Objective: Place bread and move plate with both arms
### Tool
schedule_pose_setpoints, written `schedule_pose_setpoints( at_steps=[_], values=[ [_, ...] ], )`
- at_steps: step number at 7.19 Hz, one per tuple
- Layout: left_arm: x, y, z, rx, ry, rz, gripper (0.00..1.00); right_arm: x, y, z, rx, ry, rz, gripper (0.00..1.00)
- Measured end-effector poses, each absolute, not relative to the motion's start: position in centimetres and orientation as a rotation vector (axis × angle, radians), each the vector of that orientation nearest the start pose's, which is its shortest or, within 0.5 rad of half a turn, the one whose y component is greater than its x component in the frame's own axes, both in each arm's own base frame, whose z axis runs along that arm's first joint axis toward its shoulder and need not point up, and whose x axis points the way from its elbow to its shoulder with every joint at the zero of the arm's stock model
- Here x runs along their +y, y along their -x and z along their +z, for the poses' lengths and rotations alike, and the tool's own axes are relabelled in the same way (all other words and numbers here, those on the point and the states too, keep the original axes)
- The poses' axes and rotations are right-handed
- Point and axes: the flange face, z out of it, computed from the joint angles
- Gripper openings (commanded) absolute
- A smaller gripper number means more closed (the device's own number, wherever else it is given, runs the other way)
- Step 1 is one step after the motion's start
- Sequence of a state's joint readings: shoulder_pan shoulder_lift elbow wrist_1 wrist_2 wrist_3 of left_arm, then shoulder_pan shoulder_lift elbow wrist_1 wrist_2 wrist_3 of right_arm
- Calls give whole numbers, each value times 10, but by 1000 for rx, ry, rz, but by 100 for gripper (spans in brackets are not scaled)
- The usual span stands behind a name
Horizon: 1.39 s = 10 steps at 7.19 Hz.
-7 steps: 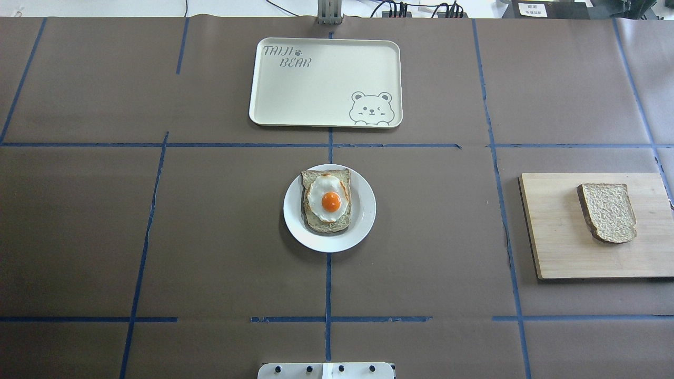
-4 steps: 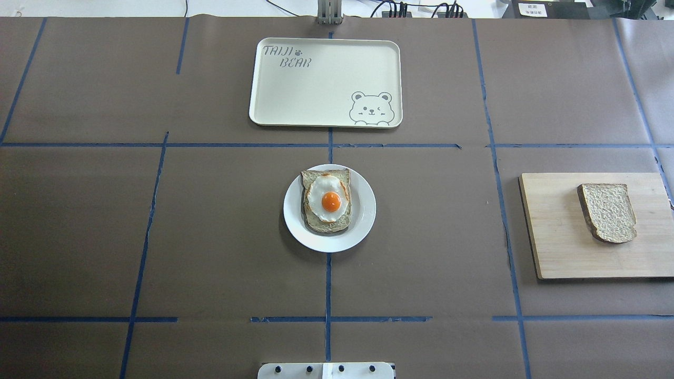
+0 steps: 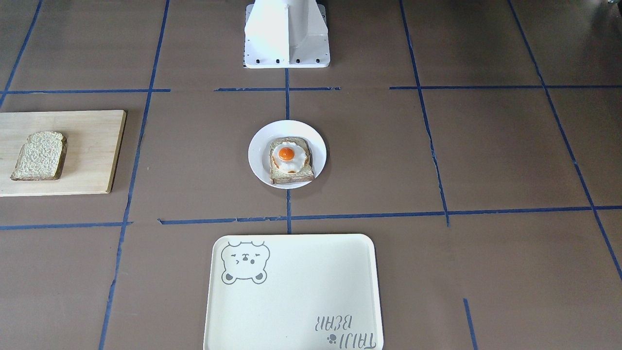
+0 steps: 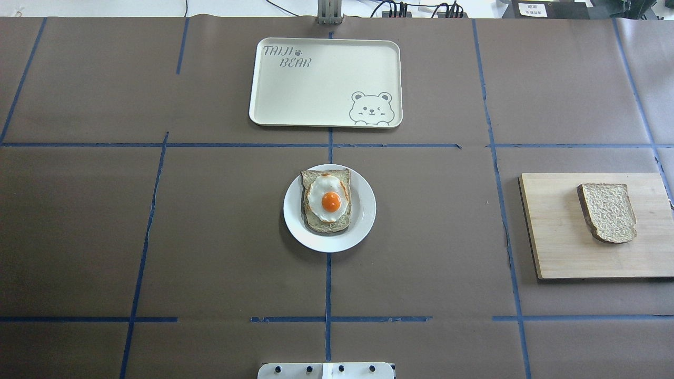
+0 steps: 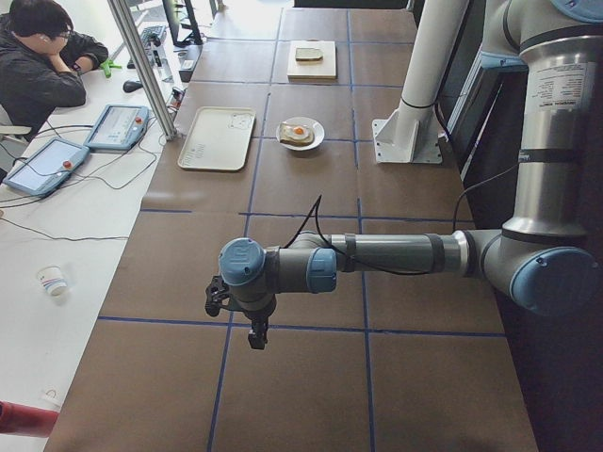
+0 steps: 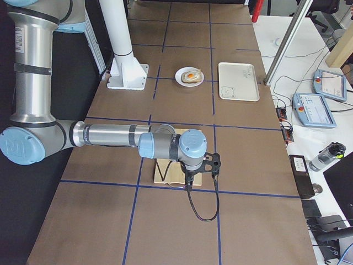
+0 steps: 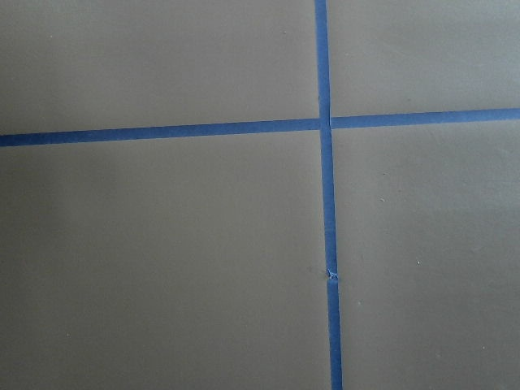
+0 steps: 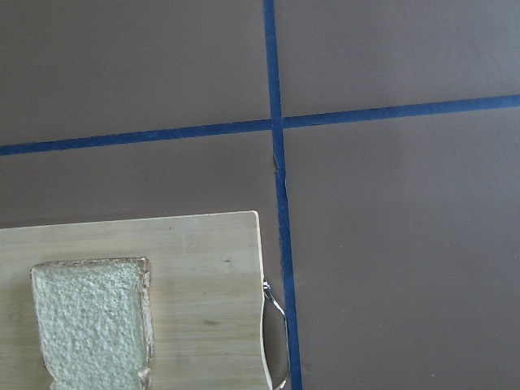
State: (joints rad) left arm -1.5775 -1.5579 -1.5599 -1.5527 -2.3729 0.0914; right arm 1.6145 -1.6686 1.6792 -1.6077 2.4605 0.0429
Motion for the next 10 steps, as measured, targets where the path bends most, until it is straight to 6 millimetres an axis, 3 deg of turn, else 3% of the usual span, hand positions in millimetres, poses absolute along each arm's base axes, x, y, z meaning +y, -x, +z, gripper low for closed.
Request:
schedule_pose_setpoints(
  at_steps=[2, 5, 7, 9, 10],
  values=[
    [-483, 65, 670, 801, -1, 64, 100, -447, -72, 656, -942, 0, 80, 100],
    [-483, 66, 670, 798, -2, 65, 100, -457, -59, 646, -952, -59, 57, 100],
    [-483, 66, 670, 800, -2, 62, 100, -465, -21, 632, -961, -52, 113, 100],
    [-483, 65, 670, 802, -2, 60, 100, -467, 40, 622, -950, -44, 183, 100],
    [-483, 65, 670, 804, -2, 60, 100, -465, 65, 627, -944, -44, 195, 99]
  ],
)
